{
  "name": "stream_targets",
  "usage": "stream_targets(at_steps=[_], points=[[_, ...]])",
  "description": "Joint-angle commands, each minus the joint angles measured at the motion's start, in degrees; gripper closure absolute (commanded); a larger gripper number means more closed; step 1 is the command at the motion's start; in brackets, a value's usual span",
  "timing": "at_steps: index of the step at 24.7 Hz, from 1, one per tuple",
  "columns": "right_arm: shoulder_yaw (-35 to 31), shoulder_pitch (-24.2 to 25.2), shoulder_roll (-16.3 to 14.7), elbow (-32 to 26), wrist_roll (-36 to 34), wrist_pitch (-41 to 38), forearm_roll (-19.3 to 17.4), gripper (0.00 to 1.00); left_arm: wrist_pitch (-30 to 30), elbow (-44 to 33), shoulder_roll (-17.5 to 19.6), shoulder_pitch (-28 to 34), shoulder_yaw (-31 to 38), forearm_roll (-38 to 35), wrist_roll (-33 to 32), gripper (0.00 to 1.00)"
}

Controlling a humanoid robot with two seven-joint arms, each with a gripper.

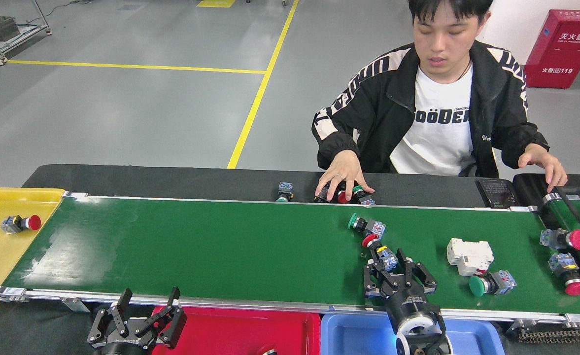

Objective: Pick switch part from conveyor to tray

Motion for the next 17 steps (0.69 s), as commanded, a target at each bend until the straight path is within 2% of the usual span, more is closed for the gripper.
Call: stream_targets(at_steps=[1, 3, 6, 8, 11, 12, 13, 14, 15, 17], points=[[0.0, -0.6, 0.3, -2.2, 0.2, -1.0, -0.1, 0.94, 0.2, -0.7, 0.6, 0.0, 0.3, 0.0, 0.3, 0.0], [0.0, 0.8, 0.0, -6.0, 0.4, -2.8, -1.3, 0.94, 0.1, -0.7, 0.7, 0.3, 0.6, 0.0, 0.3, 0.0], [0.0, 6.2, -0.4, -13.6, 1.1, -7.7, -4.4, 0.94, 0.1, -0.7, 0.6, 0.3, 1.4, 0.0, 0.3, 0.0], [0.1, 10.4, -0.4, -18.5, 1.1, -12.1, -4.7, 0.94, 0.1, -0.7, 0.4, 0.3, 1.4, 0.0, 0.3, 0.0], [1.8, 14.7, 0.3, -20.3, 1.1, -22.5, -4.7, 0.88, 0.1, -0.7, 0.4, 0.4, 1.4, 0.0, 0.3, 0.0], [3.0, 15.3, 1.0, -20.3, 1.3, -25.1, -4.7, 0.8, 0.1, -0.7, 0.4, 0.4, 1.4, 0.0, 0.3, 0.0], [6.3, 16.2, 1.6, -20.3, 1.7, -25.5, -4.7, 0.54, 0.1, -0.7, 0.2, 0.4, 1.2, 0.0, 0.3, 0.0], [9.3, 16.9, 1.9, -20.2, 2.0, -24.8, -4.4, 0.22, 0.1, -0.7, 0.0, 0.4, 0.9, 0.0, 0.3, 0.0], [11.1, 17.1, 1.9, -20.2, 2.6, -23.9, -4.2, 0.16, 0.1, -0.7, 0.0, 0.3, 0.9, 0.0, 0.3, 0.0], [13.7, 16.8, 2.3, -19.5, 3.9, -21.4, -4.2, 0.11, 0.1, -0.7, -0.1, 0.4, 0.8, 0.0, 0.3, 0.0]])
